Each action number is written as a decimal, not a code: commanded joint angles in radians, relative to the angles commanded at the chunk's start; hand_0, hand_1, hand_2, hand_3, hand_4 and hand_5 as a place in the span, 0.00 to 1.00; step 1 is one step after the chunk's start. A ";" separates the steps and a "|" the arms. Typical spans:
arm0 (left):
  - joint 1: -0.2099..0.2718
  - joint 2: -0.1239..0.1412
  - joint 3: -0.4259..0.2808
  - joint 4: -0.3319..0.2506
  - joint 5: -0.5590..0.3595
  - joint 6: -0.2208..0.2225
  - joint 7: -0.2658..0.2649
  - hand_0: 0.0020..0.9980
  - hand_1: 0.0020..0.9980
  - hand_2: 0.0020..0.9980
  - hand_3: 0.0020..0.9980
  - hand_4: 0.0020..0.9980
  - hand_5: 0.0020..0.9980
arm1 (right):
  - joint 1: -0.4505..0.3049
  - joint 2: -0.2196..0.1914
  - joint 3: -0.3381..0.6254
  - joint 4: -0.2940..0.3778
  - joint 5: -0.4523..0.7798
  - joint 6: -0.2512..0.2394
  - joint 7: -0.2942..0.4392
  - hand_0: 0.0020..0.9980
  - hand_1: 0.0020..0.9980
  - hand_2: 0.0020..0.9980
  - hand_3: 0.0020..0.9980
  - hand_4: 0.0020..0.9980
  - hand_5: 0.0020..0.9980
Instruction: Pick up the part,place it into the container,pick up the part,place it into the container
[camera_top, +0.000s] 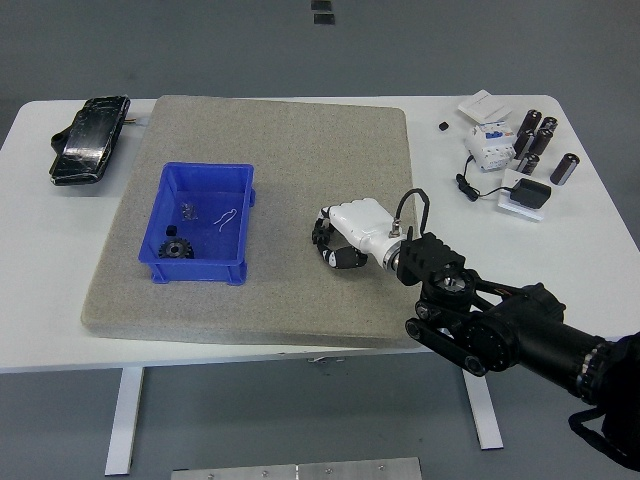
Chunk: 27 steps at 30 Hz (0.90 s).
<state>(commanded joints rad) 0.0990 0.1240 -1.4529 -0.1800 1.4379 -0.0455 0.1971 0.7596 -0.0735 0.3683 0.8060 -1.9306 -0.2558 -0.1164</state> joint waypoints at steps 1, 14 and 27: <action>0.000 0.000 0.000 0.000 0.000 0.000 0.000 0.67 0.65 0.63 0.56 0.68 0.41 | 0.000 0.000 0.000 0.000 0.001 0.000 0.000 0.44 0.53 0.51 0.66 0.55 0.20; 0.001 0.000 0.004 0.000 -0.004 0.000 0.000 0.67 0.65 0.63 0.55 0.68 0.41 | 0.002 0.009 -0.005 0.002 0.017 -0.011 0.002 0.44 0.51 0.43 0.58 0.69 0.07; -0.001 0.001 0.006 0.000 -0.006 0.001 0.001 0.67 0.65 0.63 0.55 0.68 0.42 | 0.035 0.033 -0.007 0.041 0.030 -0.027 0.011 0.44 0.51 0.43 0.58 0.69 0.07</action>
<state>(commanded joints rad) 0.0984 0.1254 -1.4473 -0.1800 1.4315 -0.0445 0.1977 0.7946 -0.0405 0.3609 0.8470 -1.9008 -0.2829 -0.1054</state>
